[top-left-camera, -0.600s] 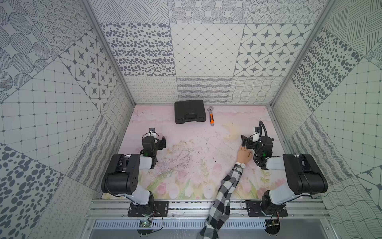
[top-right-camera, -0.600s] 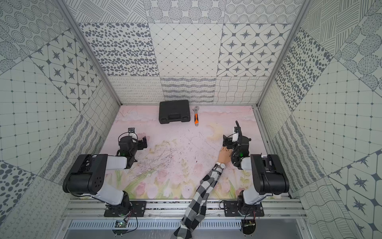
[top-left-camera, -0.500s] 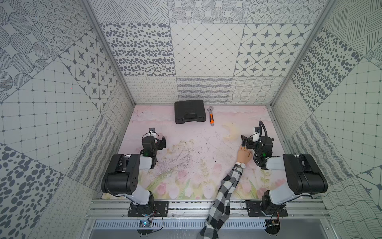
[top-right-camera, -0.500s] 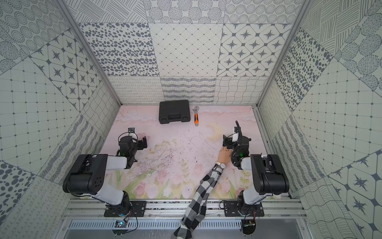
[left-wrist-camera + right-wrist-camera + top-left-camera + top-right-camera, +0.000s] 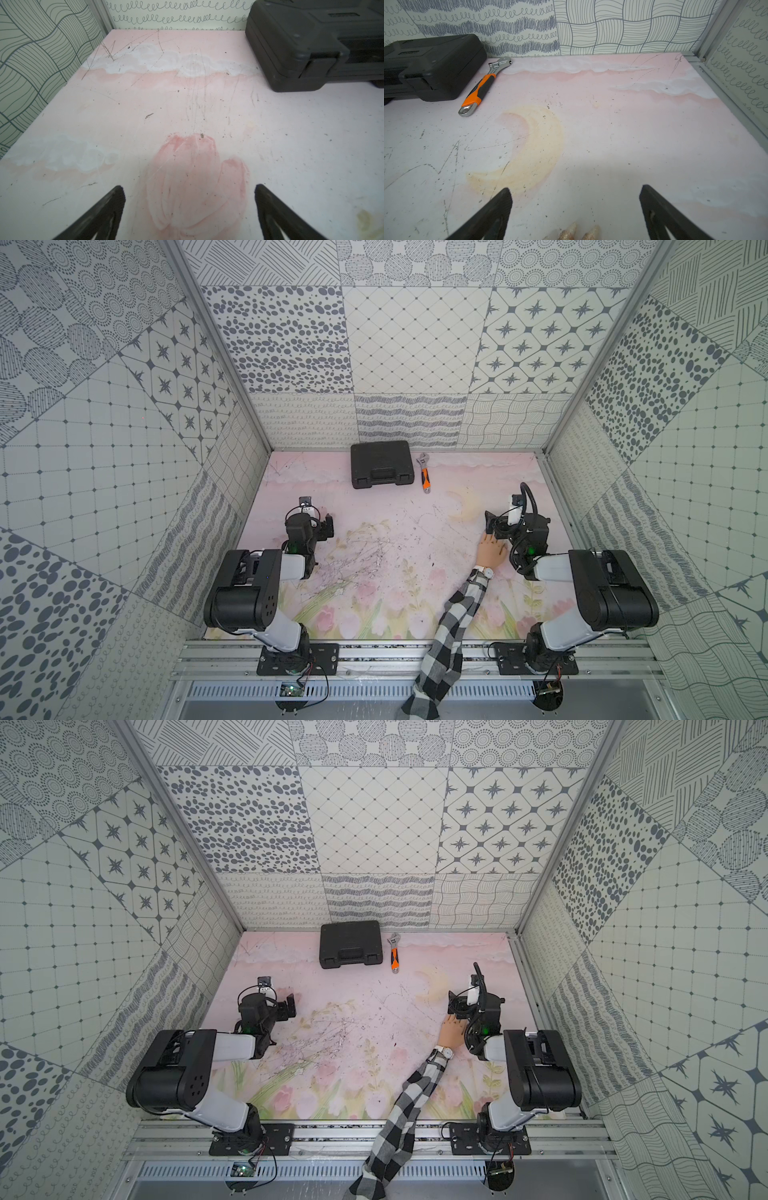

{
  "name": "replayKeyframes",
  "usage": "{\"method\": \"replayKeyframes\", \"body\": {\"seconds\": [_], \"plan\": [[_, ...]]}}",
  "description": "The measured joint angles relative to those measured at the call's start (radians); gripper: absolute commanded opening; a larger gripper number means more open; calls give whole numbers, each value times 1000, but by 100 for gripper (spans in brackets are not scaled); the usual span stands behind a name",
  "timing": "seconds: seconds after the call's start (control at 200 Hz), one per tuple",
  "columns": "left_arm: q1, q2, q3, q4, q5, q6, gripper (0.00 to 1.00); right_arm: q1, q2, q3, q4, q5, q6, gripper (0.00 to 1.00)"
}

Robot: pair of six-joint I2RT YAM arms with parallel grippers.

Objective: Take off the watch
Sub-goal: Adjust the hand at the center of the board.

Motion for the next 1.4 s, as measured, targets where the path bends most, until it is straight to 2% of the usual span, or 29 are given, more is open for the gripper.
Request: {"method": "replayKeyframes", "body": {"seconds": [0.16, 0.33, 0.395, 0.495, 0.61, 0.71, 0.86, 1.04, 1.226, 1.401], "plan": [[2, -10, 3, -18, 3, 0, 95, -2, -26, 2, -43, 35, 16, 98], [-10, -123, 67, -155, -32, -14, 95, -4, -290, 34, -262, 105, 93, 98], [-27, -182, 114, -237, -53, -27, 95, -4, -400, 63, -348, 141, 184, 98], [-64, -267, 205, -387, -78, -61, 95, -8, -556, 84, -501, 203, 399, 98], [-103, -321, 330, -585, -93, -125, 95, -24, -704, 64, -695, 170, 558, 98], [-146, -350, 406, -740, -97, -183, 95, -27, -780, 62, -892, 117, 637, 98], [-269, -393, 446, -940, -93, -269, 96, -27, -798, 51, -1100, 16, 719, 98], [-471, -430, 455, -1111, -82, -375, 98, -33, -753, 36, -1224, -111, 788, 98], [-661, -415, 466, -1185, -68, -473, 98, -37, -721, 27, -1254, -186, 834, 98], [-834, -294, 513, -1184, -40, -532, 98, -37, -721, -8, -1256, -216, 874, 98]]}}
